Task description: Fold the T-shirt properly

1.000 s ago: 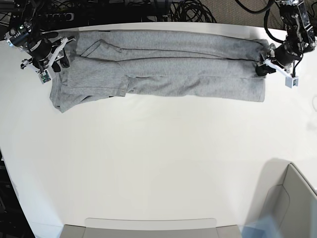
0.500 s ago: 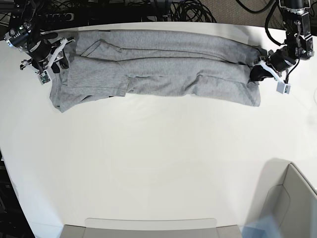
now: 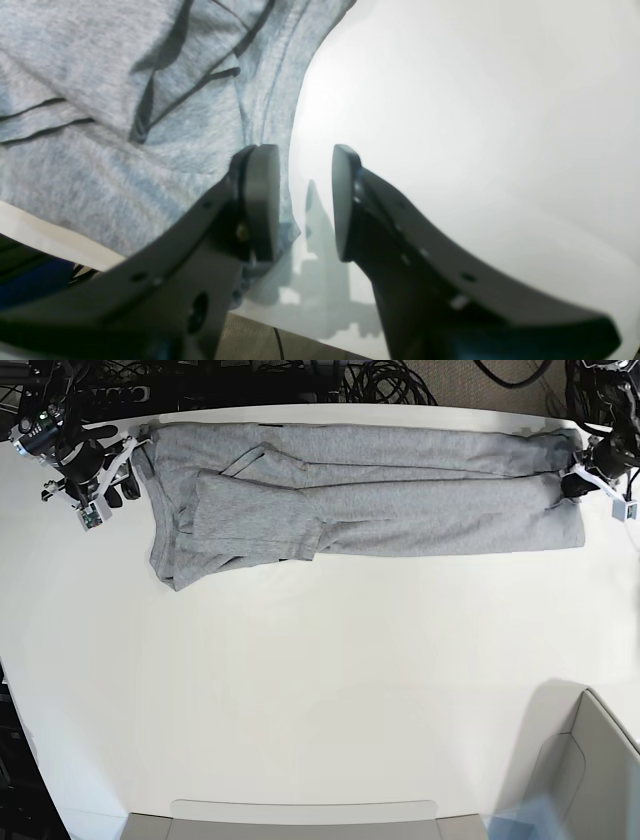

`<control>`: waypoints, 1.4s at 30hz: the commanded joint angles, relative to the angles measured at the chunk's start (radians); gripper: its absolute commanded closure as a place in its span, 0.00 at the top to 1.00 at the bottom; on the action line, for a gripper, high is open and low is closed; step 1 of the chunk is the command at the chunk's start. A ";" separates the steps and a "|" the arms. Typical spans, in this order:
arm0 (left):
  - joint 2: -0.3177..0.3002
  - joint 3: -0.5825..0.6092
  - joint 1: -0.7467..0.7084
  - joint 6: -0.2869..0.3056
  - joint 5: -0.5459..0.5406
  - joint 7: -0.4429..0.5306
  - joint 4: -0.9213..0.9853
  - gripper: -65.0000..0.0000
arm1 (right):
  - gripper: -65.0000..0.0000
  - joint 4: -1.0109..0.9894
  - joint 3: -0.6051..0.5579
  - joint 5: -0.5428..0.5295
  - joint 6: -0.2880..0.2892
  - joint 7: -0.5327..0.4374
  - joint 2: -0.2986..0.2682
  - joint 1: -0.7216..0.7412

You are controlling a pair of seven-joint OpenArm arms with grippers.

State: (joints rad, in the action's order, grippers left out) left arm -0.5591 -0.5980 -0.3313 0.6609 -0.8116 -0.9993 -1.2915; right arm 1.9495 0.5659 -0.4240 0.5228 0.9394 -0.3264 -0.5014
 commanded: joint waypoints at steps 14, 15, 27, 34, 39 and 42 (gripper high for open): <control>-0.002 -0.049 -0.041 0.004 -0.019 -0.128 -0.354 0.00 | 0.28 0.020 0.007 -0.013 -0.003 -0.016 -0.012 -0.007; 0.023 -0.066 -0.044 0.004 -0.019 -0.146 -0.383 0.00 | 0.28 0.020 0.007 -0.013 -0.003 -0.016 -0.012 -0.007; 0.221 -0.069 -0.041 0.004 -0.021 -0.344 -0.722 0.00 | 0.28 0.020 0.006 -0.013 -0.003 -0.015 -0.010 0.000; 0.314 0.157 -0.039 -0.005 -0.019 -0.344 -0.739 0.00 | 0.28 0.018 0.006 -0.014 -0.003 -0.015 -0.010 0.000; 0.399 0.266 -0.002 -0.120 -0.019 -0.344 -0.741 0.00 | 0.28 0.018 0.006 -0.014 -0.003 -0.015 -0.010 0.000; 0.414 0.333 0.002 -0.165 -0.018 -0.341 -0.739 0.00 | 0.28 0.018 0.006 -0.014 -0.003 -0.015 -0.010 0.000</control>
State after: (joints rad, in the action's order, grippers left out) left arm -0.1425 -0.2623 -0.3290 0.4927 -0.8089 -1.3537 -2.0129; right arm 1.9507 0.5655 -0.4244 0.5228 0.9394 -0.3237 -0.5014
